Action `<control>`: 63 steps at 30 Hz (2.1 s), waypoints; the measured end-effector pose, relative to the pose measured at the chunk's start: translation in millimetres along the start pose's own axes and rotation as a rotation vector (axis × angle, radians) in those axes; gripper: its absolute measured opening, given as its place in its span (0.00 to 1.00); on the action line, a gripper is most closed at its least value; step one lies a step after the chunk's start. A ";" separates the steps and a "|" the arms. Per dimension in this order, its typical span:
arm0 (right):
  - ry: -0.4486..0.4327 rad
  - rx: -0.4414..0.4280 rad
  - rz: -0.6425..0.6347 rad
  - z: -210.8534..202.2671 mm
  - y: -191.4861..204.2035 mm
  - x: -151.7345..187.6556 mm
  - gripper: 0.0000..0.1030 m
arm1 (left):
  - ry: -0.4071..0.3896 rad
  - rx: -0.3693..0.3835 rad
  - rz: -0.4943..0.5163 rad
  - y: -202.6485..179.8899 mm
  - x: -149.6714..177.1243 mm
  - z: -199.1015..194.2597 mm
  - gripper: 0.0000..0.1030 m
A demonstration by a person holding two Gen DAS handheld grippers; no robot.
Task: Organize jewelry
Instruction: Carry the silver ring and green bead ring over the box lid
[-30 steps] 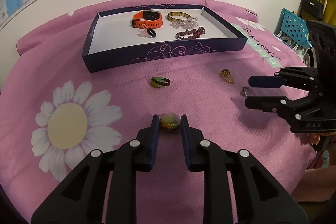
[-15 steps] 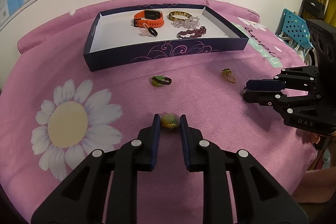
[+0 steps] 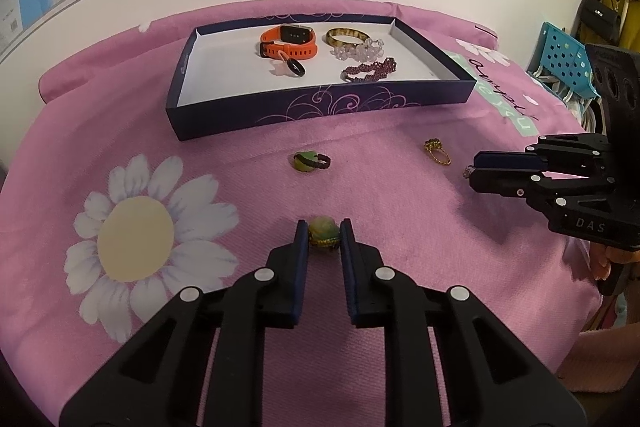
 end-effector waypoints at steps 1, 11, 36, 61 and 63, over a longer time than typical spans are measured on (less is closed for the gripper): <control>-0.002 -0.005 0.002 -0.3 -0.1 -0.4 0.16 | -0.002 0.000 0.000 -0.2 -0.4 -0.8 0.16; -0.037 -0.021 0.011 -5.5 0.1 -8.8 0.16 | -0.038 -0.001 0.005 -3.0 -10.3 -10.2 0.16; -0.113 -0.016 -0.006 -13.7 -7.4 -41.4 0.16 | -0.121 -0.008 0.011 -3.5 -45.1 -18.4 0.16; -0.132 0.029 -0.024 14.5 -29.6 -91.6 0.16 | -0.139 -0.029 0.002 9.0 -101.5 19.9 0.16; -0.126 0.032 -0.021 19.5 -32.1 -95.4 0.16 | -0.136 -0.031 0.001 9.8 -104.8 24.5 0.16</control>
Point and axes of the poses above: each gripper's, at about its wrist camera, not at the fingertips, and z roughly the way its jaws point, y to its left, x to its underside, the point moved 1 cm from there along z, roughly the way its jaws point, and after that the axes turned 1 degree about z, right-handed, at the moved point
